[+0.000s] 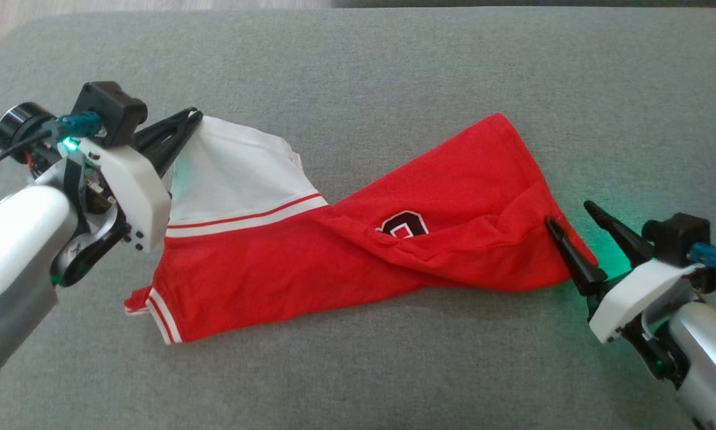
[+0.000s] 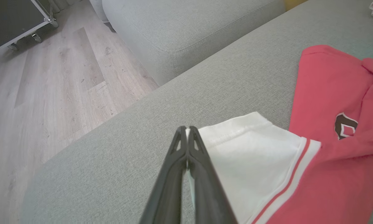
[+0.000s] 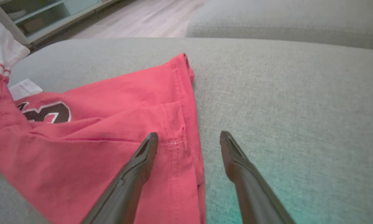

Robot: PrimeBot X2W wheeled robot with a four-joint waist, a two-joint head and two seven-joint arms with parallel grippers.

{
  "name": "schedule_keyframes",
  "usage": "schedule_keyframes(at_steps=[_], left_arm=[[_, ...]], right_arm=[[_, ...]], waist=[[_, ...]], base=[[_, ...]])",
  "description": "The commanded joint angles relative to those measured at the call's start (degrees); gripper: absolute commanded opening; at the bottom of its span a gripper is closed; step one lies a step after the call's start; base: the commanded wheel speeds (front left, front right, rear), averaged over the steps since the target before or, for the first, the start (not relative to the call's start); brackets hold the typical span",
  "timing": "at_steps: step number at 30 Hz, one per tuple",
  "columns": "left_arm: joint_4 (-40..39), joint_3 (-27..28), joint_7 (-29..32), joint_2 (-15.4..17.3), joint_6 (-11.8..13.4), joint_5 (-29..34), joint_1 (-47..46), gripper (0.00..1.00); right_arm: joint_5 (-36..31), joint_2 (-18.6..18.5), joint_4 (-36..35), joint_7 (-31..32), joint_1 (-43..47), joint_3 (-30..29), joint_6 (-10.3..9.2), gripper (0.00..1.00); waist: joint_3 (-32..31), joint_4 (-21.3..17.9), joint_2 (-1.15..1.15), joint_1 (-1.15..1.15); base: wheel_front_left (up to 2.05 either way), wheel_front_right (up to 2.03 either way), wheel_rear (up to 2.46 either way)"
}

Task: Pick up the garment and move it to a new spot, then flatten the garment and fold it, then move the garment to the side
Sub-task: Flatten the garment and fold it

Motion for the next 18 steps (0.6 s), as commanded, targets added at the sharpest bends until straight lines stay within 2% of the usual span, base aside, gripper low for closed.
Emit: schedule_keyframes(at_steps=[1, 6, 7, 9, 10, 16, 18], left_arm=[[-1.2, 2.7, 0.1, 2.8, 0.4, -0.2, -1.6, 0.0], [-1.5, 2.5, 0.2, 2.7, 0.5, -0.3, -1.5, 0.0], [-1.5, 2.5, 0.2, 2.6, 0.6, -0.3, -1.4, 0.0], [-1.4, 2.5, 0.2, 2.7, 0.6, -0.5, -1.3, 0.0], [-1.4, 2.4, 0.2, 2.7, 0.6, -0.5, -1.3, 0.0], [-0.9, 2.3, 0.1, 2.9, 0.8, -0.8, -0.7, 0.0], [-0.8, 2.2, -0.1, 2.9, 0.9, -0.9, -0.4, 0.0]], right_arm=[[0.9, -2.0, -1.1, -0.2, -1.3, 1.3, -0.04, 1.0], [4.7, -3.9, -0.1, -0.6, -4.1, 6.7, -0.04, 1.0], [5.3, -4.2, 0.1, -0.8, -4.5, 7.7, -0.04, 0.97], [6.4, -4.8, 0.6, -1.4, -5.3, 9.3, -0.04, 0.7], [6.8, -5.0, 0.8, -1.7, -5.6, 10.1, -0.04, 0.53], [8.5, -6.3, 2.3, -3.2, -7.0, 13.1, -0.04, 0.19], [8.6, -6.8, 2.6, -3.8, -7.3, 13.6, -0.04, 0.01]], waist=[[0.2, 0.2, 0.0, 0.0], [0.5, 1.0, 0.0, 0.0], [0.5, 1.1, 0.0, 0.0], [0.4, 1.3, 0.0, 0.0], [0.3, 1.3, 0.0, 0.0], [-0.8, 1.5, 0.0, 0.0], [-1.3, 1.4, 0.0, 0.0]], base=[[0.0, 0.0, 0.0], [0.0, 0.0, 0.0], [0.0, 0.0, 0.0], [0.0, 0.0, 0.0], [0.0, 0.0, 0.0], [0.0, 0.0, 0.0], [0.0, 0.0, 0.0]])
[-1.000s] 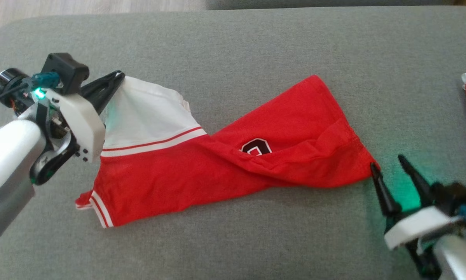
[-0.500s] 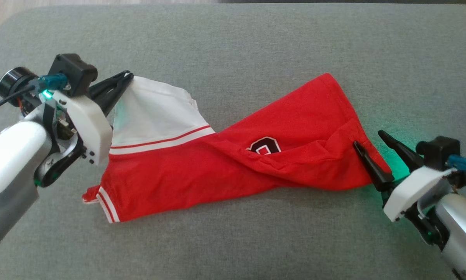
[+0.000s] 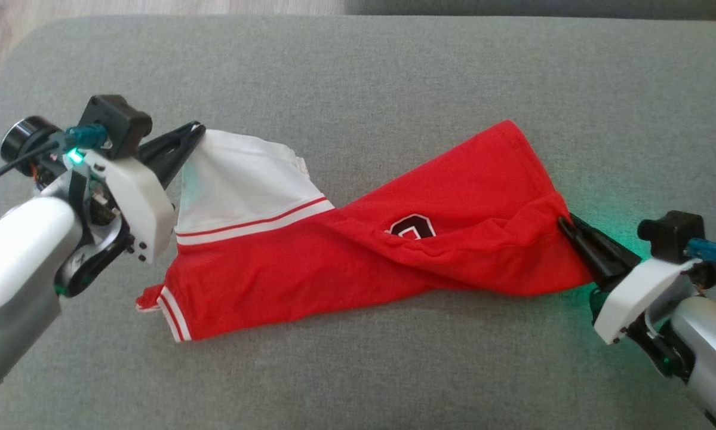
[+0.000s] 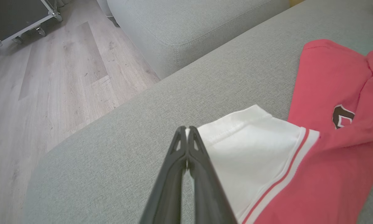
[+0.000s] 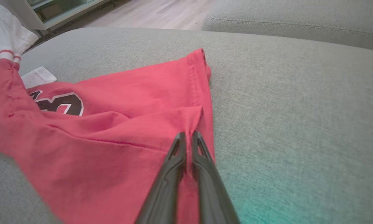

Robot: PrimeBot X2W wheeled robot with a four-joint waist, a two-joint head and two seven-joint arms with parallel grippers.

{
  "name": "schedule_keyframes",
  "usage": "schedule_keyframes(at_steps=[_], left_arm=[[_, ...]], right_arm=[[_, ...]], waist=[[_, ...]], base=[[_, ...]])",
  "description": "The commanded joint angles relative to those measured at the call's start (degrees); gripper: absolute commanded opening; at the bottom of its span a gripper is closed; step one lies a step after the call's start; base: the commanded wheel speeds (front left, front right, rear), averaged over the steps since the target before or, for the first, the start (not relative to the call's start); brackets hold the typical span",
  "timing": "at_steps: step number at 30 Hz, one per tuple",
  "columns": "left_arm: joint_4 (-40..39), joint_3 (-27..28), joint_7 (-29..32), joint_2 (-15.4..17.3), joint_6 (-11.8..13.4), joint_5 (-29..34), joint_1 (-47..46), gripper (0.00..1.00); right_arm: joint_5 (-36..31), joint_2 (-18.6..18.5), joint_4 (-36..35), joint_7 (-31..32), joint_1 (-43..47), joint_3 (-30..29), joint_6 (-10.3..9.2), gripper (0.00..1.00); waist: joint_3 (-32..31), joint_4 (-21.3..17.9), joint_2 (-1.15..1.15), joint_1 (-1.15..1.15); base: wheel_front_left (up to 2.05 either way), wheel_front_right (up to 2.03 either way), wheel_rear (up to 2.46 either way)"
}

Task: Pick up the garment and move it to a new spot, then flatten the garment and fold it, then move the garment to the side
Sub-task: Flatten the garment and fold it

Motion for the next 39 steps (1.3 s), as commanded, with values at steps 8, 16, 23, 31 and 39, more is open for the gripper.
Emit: schedule_keyframes(at_steps=[8, 16, 23, 31, 39], left_arm=[[-0.9, 2.9, -4.4, 3.9, 0.6, 2.3, -1.8, 0.0], [-1.3, 5.2, -13.4, 3.2, 1.2, 5.6, -3.9, 0.0], [-3.7, 9.3, -19.4, 3.6, 0.8, 3.1, -5.4, 0.0], [-10.9, 15.0, -18.8, 6.7, 0.9, 0.0, -11.5, 0.0], [-3.6, 13.0, -11.5, 1.8, -2.0, -0.4, -21.1, 0.0]], right_arm=[[0.5, -4.9, -2.4, -3.6, -1.8, -1.8, -0.04, 0.0], [2.5, -10.1, -8.1, -4.3, -2.5, -8.1, -0.04, 0.0], [5.7, -16.4, -16.9, -2.6, -1.3, -15.6, -0.04, 0.0], [6.2, -19.4, -25.0, 2.7, -4.2, -27.7, -0.04, 0.0], [3.3, -14.1, -20.1, 9.2, -14.6, -27.1, -0.04, 0.0]], waist=[[-3.3, -1.2, 0.0, 0.0], [-7.6, -3.2, 0.0, 0.0], [-13.1, -5.5, 0.0, 0.0], [-14.9, -8.2, 0.0, 0.0], [-9.0, -9.2, 0.0, 0.0]], base=[[0.0, 0.0, 0.0], [0.0, 0.0, 0.0], [0.0, 0.0, 0.0], [0.0, 0.0, 0.0], [0.0, 0.0, 0.0]])
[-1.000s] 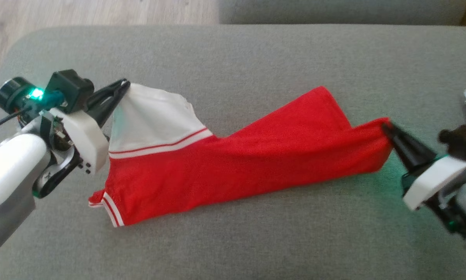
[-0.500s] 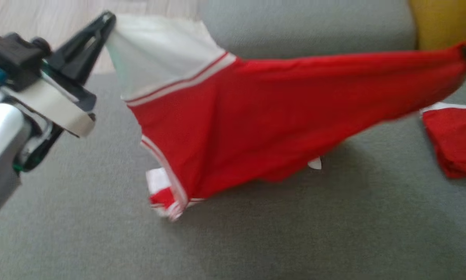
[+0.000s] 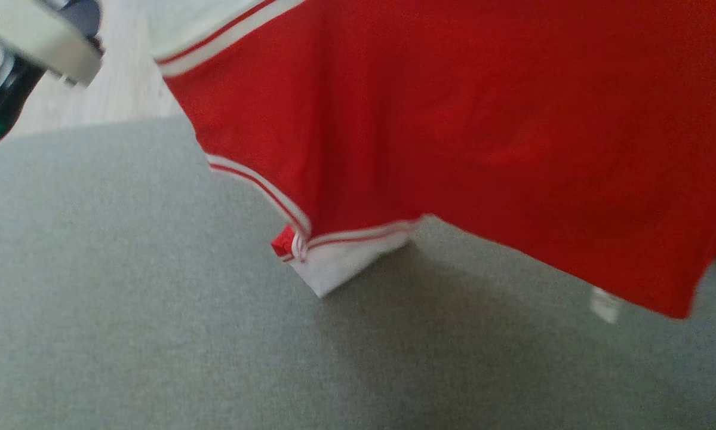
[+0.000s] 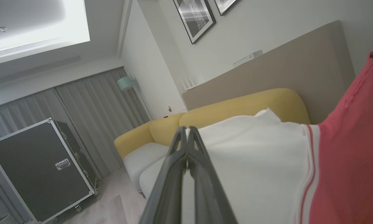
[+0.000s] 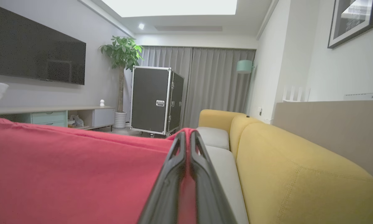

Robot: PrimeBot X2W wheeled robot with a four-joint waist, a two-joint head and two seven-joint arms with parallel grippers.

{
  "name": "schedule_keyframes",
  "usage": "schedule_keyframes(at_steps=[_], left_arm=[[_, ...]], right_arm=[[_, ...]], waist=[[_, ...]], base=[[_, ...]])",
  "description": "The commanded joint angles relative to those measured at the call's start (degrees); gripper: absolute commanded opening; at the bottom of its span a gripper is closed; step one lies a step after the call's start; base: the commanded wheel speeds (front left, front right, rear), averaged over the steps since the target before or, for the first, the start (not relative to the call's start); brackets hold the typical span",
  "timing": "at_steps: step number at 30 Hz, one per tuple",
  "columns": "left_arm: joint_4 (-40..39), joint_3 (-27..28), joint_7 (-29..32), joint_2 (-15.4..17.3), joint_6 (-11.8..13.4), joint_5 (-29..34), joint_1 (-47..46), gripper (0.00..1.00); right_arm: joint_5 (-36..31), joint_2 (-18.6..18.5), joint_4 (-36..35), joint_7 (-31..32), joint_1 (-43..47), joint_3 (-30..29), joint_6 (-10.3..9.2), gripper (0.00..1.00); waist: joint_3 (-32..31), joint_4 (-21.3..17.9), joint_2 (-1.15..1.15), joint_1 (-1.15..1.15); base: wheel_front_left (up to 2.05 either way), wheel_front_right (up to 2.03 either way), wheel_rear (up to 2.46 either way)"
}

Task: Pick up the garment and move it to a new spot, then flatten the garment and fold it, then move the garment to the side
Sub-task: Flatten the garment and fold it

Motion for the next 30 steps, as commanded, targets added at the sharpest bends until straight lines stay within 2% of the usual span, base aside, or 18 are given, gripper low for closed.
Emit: schedule_keyframes(at_steps=[1, 4, 8, 12, 14, 18, 24, 30], left_arm=[[1.1, 2.5, 0.8, 0.7, -0.2, 0.4, -5.0, 0.0], [6.4, 0.9, 1.9, -2.3, -0.9, 2.5, -10.4, 0.0], [14.3, 0.3, -1.1, -5.9, -1.0, 8.0, -19.1, 0.0], [22.1, 2.1, -10.7, -9.5, 3.1, 13.8, -26.7, 0.0], [24.8, 3.1, -14.5, -11.2, 5.2, 15.7, -29.4, 0.0], [26.2, 4.0, -16.5, -13.0, 5.9, 17.4, -31.2, 0.0], [21.3, 5.3, -17.0, -13.1, 4.1, 19.1, -25.9, 0.0], [12.3, 6.4, -17.0, -9.9, 5.5, 20.9, -11.0, 0.0]], right_arm=[[-0.4, -0.3, 0.2, 0.7, -2.5, 0.4, -0.04, 0.0], [-1.4, 1.9, 4.3, 1.3, -8.6, 2.1, -0.04, 0.0], [-4.4, 4.4, 10.7, -0.6, -18.6, 3.6, -0.04, 0.0], [-7.3, 7.1, 17.6, -5.1, -27.6, 3.8, -0.04, 0.0], [-9.0, 7.3, 20.6, -7.6, -31.3, 3.9, -0.04, 0.0], [-11.2, 7.1, 24.3, -10.8, -34.9, 4.3, -0.04, 0.0], [-12.0, 6.6, 28.4, -13.8, -34.3, 6.7, -0.04, 0.0], [-11.2, 6.9, 30.0, -14.6, -25.7, 8.3, -0.04, 0.0]], waist=[[3.9, 0.1, 0.0, 0.0], [9.4, 0.5, 0.0, 0.0], [16.9, 1.1, 0.0, 0.0], [21.4, 1.7, 0.0, 0.0], [23.0, 2.3, 0.0, 0.0], [24.7, 3.3, 0.0, 0.0], [28.1, 5.2, 0.0, 0.0], [27.5, 6.0, 0.0, 0.0]], base=[[0.0, 0.0, 0.0], [0.0, 0.0, 0.0], [0.0, 0.0, 0.0], [0.0, 0.0, 0.0], [0.0, 0.0, 0.0], [0.0, 0.0, 0.0], [0.0, 0.0, 0.0], [0.0, 0.0, 0.0]])
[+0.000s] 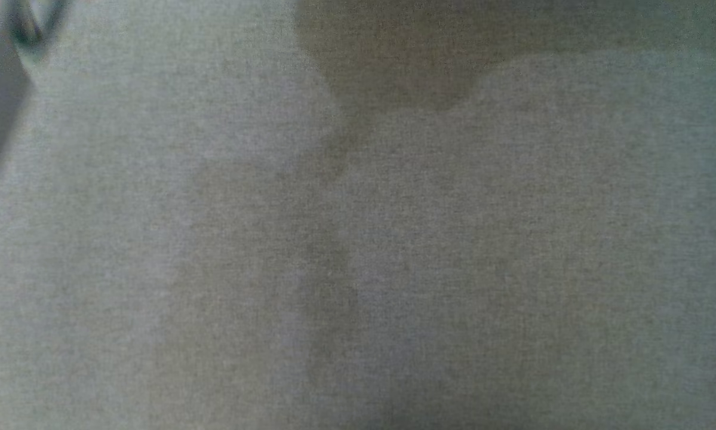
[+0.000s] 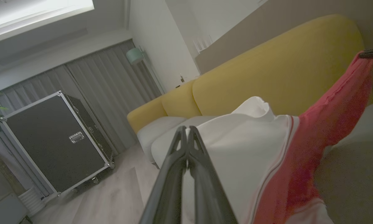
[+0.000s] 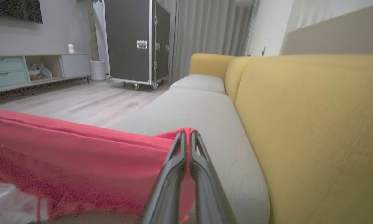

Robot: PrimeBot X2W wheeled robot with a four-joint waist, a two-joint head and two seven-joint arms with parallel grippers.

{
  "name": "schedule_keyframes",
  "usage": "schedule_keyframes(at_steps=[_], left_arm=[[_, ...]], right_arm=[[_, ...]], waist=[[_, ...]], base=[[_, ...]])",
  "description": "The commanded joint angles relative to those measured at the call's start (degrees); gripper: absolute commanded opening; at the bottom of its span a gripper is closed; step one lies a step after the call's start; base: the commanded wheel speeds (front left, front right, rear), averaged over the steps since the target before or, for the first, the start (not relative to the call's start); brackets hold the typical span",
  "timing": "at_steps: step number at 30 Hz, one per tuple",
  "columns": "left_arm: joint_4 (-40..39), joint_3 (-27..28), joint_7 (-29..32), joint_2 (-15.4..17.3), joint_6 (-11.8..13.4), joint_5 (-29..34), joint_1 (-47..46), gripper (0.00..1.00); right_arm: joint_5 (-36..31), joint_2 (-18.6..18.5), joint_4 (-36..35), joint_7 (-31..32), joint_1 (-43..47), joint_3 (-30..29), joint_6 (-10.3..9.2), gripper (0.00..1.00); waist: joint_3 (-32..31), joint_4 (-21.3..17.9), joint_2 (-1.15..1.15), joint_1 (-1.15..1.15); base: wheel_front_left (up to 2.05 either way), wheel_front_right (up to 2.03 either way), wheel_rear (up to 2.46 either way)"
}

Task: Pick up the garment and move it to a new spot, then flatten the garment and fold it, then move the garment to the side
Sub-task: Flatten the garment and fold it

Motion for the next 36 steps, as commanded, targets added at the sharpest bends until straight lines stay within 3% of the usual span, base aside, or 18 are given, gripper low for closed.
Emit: schedule_keyframes(at_steps=[1, 12, 21, 28, 36], left_arm=[[-2.9, 2.7, -0.2, 3.6, 0.8, 0.6, 0.7, 0.0], [-19.1, 1.5, -0.2, 11.9, 9.6, -2.3, 40.4, 0.0], [-27.6, 1.0, -0.2, 12.9, 16.3, -6.5, 63.6, 0.0], [-30.1, 0.2, -0.1, 14.1, 17.0, -8.5, 70.2, 0.0], [-26.8, 0.4, 0.6, 12.1, 15.8, -5.7, 63.3, 0.0]], right_arm=[[0.3, -1.1, -1.6, -0.6, 3.2, -0.6, -0.04, 0.0], [-2.4, 0.3, -11.0, -0.6, 33.0, -9.2, -0.04, 0.0], [-5.8, 2.7, -18.9, -0.6, 56.4, -16.7, -0.04, 0.0], [-8.1, 6.5, -25.7, 1.0, 67.9, -22.3, -0.04, 0.0], [-10.3, 10.6, -27.6, 5.6, 66.7, -25.8, -0.04, 0.0]], waist=[[-1.1, 0.0, 0.0, -0.02], [-13.0, -0.9, 0.0, -0.02], [-19.7, -0.6, 0.0, -0.02], [-20.9, -1.1, 0.0, -0.02], [-19.0, -0.9, 0.0, -0.02]], base=[[0.0, 0.0, 0.0], [0.0, 0.0, 0.0], [0.0, 0.0, 0.0], [0.0, 0.0, 0.0], [0.0, 0.0, 0.0]])
